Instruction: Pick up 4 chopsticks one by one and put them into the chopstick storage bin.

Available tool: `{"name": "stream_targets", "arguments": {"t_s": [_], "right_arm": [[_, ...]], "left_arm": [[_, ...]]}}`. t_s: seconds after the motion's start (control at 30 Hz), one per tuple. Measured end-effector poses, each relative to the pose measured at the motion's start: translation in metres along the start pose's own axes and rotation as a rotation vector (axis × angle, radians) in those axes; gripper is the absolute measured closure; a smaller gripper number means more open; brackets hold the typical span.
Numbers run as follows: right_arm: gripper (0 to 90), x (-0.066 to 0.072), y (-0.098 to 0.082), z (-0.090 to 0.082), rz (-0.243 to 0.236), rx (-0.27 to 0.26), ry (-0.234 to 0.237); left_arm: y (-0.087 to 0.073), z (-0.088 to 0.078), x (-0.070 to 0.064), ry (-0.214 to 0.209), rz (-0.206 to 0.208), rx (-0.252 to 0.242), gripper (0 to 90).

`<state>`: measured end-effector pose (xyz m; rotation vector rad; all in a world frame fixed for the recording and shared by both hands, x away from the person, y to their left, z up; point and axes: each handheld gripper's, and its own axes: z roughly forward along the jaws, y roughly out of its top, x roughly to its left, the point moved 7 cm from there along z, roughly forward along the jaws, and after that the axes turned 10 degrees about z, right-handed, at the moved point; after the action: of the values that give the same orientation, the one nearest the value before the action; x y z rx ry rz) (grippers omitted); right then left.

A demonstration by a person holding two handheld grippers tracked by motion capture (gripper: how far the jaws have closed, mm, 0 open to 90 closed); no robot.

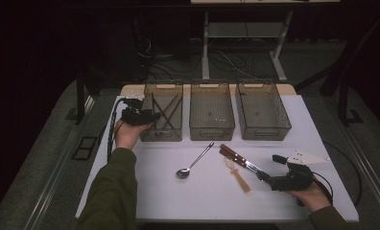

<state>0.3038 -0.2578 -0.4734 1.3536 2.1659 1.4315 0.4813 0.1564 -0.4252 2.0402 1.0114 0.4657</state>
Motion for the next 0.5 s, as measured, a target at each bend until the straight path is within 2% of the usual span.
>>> {"name": "stream_targets", "arguments": {"t_s": [0.1,0.23,0.3,0.4,0.5], "right_arm": [[10.7,0.000,0.000,0.000,0.000,0.000,-0.001],[10.7,0.000,0.000,0.000,0.001,0.002,-0.002],[10.7,0.000,0.000,0.000,-0.001,0.003,-0.003],[10.7,0.000,0.000,0.000,-0.002,0.003,-0.004],[10.7,0.000,0.000,0.000,-0.002,0.003,-0.004]], "left_arm": [[0.002,-0.004,-0.003,-0.011,0.014,-0.015,49.2],[0.008,-0.011,-0.010,-0.048,0.030,-0.053,43.9],[0.010,-0.016,-0.015,-0.062,0.050,-0.064,42.1],[0.013,-0.022,-0.025,-0.089,0.068,-0.062,36.8],[0.015,-0.028,-0.035,-0.103,0.105,-0.059,33.7]]}}
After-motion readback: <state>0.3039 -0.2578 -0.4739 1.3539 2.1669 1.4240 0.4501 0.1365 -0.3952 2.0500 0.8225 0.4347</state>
